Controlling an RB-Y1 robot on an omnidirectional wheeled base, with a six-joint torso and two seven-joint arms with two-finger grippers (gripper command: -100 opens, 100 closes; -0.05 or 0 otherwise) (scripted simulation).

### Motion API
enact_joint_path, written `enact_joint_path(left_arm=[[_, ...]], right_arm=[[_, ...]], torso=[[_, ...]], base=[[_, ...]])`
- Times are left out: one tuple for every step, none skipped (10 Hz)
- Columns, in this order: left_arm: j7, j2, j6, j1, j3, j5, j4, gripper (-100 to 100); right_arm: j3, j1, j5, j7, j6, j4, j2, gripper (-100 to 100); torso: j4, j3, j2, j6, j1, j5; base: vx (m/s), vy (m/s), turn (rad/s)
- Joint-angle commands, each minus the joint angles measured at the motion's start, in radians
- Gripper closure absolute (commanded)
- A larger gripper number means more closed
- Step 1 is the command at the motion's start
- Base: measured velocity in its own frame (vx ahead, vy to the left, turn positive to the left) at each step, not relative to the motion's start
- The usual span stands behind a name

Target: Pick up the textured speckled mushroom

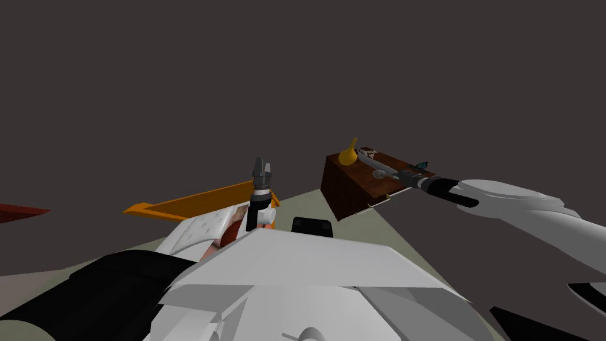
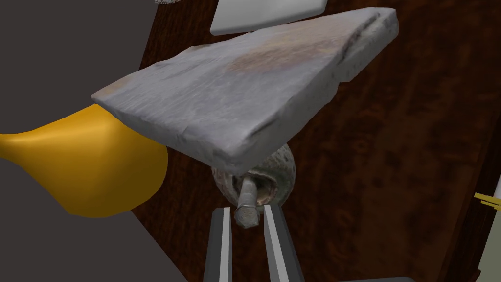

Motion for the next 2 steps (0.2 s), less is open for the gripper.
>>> enact_joint_path(left_arm=[[0.0,0.0,0.0,0.0,0.0,0.0,0.0,0],[0.0,0.0,0.0,0.0,0.0,0.0,0.0,0]], right_arm=[[0.0,0.0,0.0,0.0,0.0,0.0,0.0,100],[0.001,-0.002,0.001,0.003,-0.004,0.002,0.002,0]], torso=[[0.0,0.0,0.0,0.0,0.0,0.0],[0.001,0.002,0.003,-0.001,-0.001,0.0]], base=[[0.042,0.034,-0.035],[0.008,0.006,0.008]])
